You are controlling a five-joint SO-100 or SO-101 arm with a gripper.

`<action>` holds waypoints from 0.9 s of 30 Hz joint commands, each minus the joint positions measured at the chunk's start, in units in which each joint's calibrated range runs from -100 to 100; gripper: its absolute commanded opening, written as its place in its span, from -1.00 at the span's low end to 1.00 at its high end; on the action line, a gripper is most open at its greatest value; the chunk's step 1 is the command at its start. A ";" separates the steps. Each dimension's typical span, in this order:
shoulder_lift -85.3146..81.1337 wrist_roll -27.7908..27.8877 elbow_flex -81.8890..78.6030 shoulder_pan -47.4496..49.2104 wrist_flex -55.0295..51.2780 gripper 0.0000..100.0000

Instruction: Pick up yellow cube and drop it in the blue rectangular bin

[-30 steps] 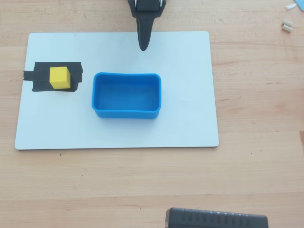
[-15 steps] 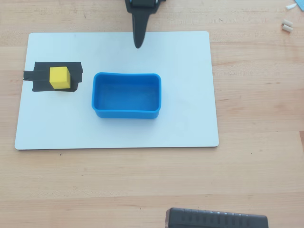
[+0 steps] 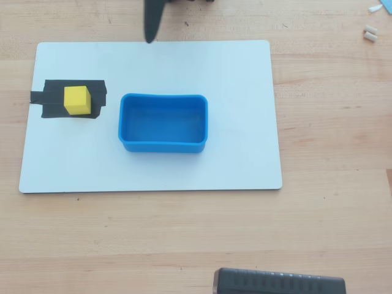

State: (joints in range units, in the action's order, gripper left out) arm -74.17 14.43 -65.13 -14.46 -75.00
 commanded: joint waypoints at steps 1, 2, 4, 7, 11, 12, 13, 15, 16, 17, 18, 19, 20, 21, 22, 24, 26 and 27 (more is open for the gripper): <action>12.25 2.69 12.86 -3.90 0.27 -0.99; 14.95 3.17 15.13 -4.76 0.35 -0.99; 20.99 3.91 19.95 -6.30 0.35 -0.99; 30.55 5.23 27.13 -8.61 0.35 -0.99; 40.59 6.94 35.77 -11.36 0.43 -0.99; 43.09 7.23 37.86 -11.96 0.35 -0.99; 45.70 7.33 40.04 -12.56 0.10 -0.99; 51.55 7.47 44.31 -13.85 0.02 -0.99; 54.15 7.57 45.86 -14.45 0.43 -0.99; 56.29 7.72 47.13 -14.88 0.68 -0.99; 58.24 7.86 48.04 -15.05 1.18 -0.99; 59.63 8.06 48.68 -15.05 1.59 -0.99; 61.02 8.25 49.31 -14.88 1.92 -0.99; 62.05 8.45 50.13 -14.62 2.00 -0.99; 63.07 8.64 50.95 -14.19 2.00 -0.99; 65.48 8.69 53.22 -13.50 2.00 -0.99; 67.62 8.74 55.04 -13.16 2.00 -0.99; 68.64 8.74 55.68 -13.16 2.00 -0.99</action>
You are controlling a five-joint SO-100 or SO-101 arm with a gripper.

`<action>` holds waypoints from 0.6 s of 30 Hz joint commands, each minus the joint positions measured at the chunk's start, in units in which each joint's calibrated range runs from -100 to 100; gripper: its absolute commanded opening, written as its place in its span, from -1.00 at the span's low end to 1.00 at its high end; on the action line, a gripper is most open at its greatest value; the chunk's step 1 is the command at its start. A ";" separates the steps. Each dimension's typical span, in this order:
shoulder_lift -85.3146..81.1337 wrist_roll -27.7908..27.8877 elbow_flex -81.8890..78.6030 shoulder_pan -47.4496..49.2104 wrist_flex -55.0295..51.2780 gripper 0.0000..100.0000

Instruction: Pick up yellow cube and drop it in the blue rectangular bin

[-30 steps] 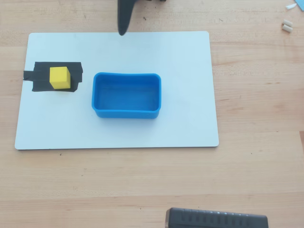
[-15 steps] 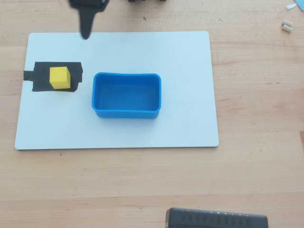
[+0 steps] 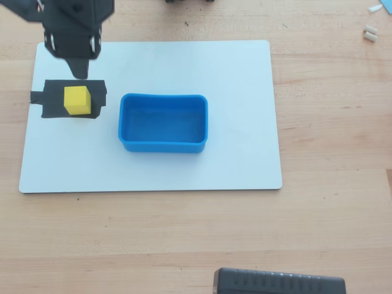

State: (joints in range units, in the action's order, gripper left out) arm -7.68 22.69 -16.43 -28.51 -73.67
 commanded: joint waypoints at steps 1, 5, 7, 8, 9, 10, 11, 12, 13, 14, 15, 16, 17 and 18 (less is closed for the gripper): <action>3.17 0.59 7.52 0.90 1.01 -0.99; 5.03 0.34 7.98 -0.30 2.33 -0.99; 5.87 0.34 8.61 -1.25 2.58 -0.99; 6.33 0.29 9.16 -1.67 2.58 -0.98; 6.70 0.24 9.52 -2.19 2.58 -0.90; 7.07 0.05 9.89 -2.70 2.58 -0.80; 7.45 -0.15 10.43 -3.30 2.58 -0.73; 7.73 -0.15 10.71 -3.73 2.58 -0.68; 7.91 -0.20 10.80 -4.33 2.58 -0.60; 7.91 -0.63 10.89 -4.85 2.58 -0.49; 8.00 -1.17 11.07 -5.45 2.58 -0.40; 8.47 -1.42 11.71 -5.79 2.25 -0.35; 9.40 -1.61 12.61 -6.05 1.50 -0.30; 9.77 -1.66 12.89 -6.22 1.26 -0.28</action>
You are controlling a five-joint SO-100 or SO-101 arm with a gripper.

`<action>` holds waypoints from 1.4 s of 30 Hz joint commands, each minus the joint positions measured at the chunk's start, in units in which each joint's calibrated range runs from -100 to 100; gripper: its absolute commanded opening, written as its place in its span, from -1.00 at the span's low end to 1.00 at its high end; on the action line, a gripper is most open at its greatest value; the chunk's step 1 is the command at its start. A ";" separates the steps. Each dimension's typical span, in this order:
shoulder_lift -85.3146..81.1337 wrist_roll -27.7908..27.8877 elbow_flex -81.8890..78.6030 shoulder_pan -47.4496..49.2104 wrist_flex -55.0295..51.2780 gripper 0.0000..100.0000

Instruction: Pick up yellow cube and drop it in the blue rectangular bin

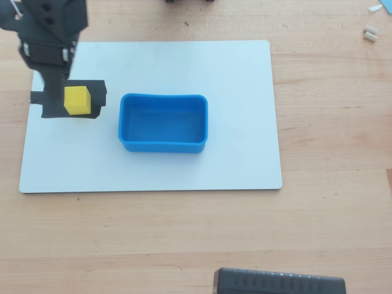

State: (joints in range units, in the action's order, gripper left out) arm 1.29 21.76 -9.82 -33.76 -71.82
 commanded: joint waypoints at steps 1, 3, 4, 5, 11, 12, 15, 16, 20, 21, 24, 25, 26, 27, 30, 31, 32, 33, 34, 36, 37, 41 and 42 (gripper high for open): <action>0.99 -0.73 6.37 -0.98 -1.01 -0.25; 1.73 -0.73 7.09 -0.98 -2.66 -0.22; 2.10 -0.73 7.37 -0.81 -3.24 -0.22; 2.29 -0.73 7.37 -0.63 -3.57 -0.22; 3.68 -0.73 6.91 0.22 -4.15 -0.23; 4.24 -0.73 6.91 0.31 -4.15 -0.24; 6.28 -0.73 6.55 0.57 -3.41 -0.24; 6.84 -0.73 6.37 0.65 -3.08 -0.24; 7.96 -0.73 4.37 1.00 -0.85 -0.25; 8.14 -0.73 4.18 1.08 -0.52 -0.25; 8.61 -0.73 3.18 1.51 0.39 -0.27; 8.79 -0.73 3.00 1.77 0.56 -0.28; 9.07 -0.73 3.00 1.85 0.64 -0.29; 9.26 -0.73 2.73 2.02 0.89 -0.30; 9.63 -0.73 1.55 2.45 1.71 -0.35; 9.81 -0.73 0.91 2.62 2.21 -0.36; 9.91 -0.73 0.09 2.71 2.70 -0.36; 9.91 -0.73 -0.91 2.71 3.45 -0.37; 10.00 -0.73 -1.63 2.80 4.02 -0.38; 10.56 -0.73 -1.82 2.80 4.27 -0.45; 10.56 -0.73 -1.82 2.80 4.27 -0.52; 10.56 -0.78 -1.45 2.62 3.94 -0.67; 10.46 -0.78 -1.36 2.54 3.78 -0.68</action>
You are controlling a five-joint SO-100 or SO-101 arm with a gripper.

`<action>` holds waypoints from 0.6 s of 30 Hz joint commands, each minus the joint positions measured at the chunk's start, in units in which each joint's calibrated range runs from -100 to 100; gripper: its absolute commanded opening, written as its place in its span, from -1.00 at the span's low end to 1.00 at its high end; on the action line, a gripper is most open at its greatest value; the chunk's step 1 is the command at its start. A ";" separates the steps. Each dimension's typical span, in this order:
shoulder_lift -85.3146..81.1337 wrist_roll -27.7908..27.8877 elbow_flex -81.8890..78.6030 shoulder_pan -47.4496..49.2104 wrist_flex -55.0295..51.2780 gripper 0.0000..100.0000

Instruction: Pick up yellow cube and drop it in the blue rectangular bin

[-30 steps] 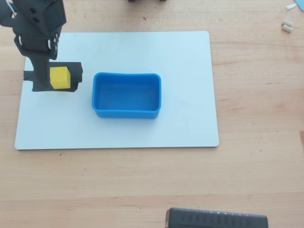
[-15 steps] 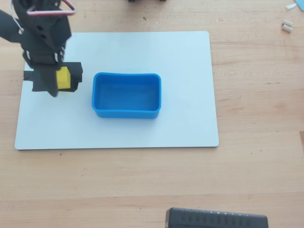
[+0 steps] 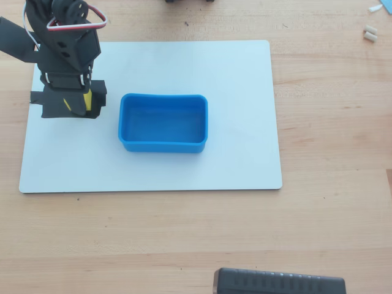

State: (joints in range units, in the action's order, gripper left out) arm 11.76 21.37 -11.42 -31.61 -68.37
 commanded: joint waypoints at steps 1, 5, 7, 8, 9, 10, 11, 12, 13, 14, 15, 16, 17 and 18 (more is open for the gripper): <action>-0.29 -0.39 0.06 0.39 0.25 -0.70; -3.82 -1.95 0.33 0.82 -2.23 -0.72; -7.07 -2.69 0.33 1.60 -4.21 -0.72; -8.65 -2.88 0.33 2.02 -5.20 -0.72; -10.51 -3.08 -0.03 2.54 -6.11 -0.72; -12.18 -3.27 -0.21 3.05 -6.94 -0.72; -13.85 -3.57 -0.21 3.65 -7.84 -0.72; -15.34 -3.76 -0.21 4.17 -8.59 -0.72; -16.92 -3.86 -0.21 4.77 -9.66 -0.72; -18.50 -4.10 -0.21 5.37 -10.49 -0.72; -20.26 -4.40 -0.21 6.05 -11.48 -0.72; -21.75 -4.64 -0.21 6.83 -12.30 -0.72; -23.42 -4.88 -0.40 7.86 -13.13 -0.72; -25.00 -5.27 -0.76 8.80 -13.71 -0.72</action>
State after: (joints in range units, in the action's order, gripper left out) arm -4.31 17.12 -12.02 -25.66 -79.59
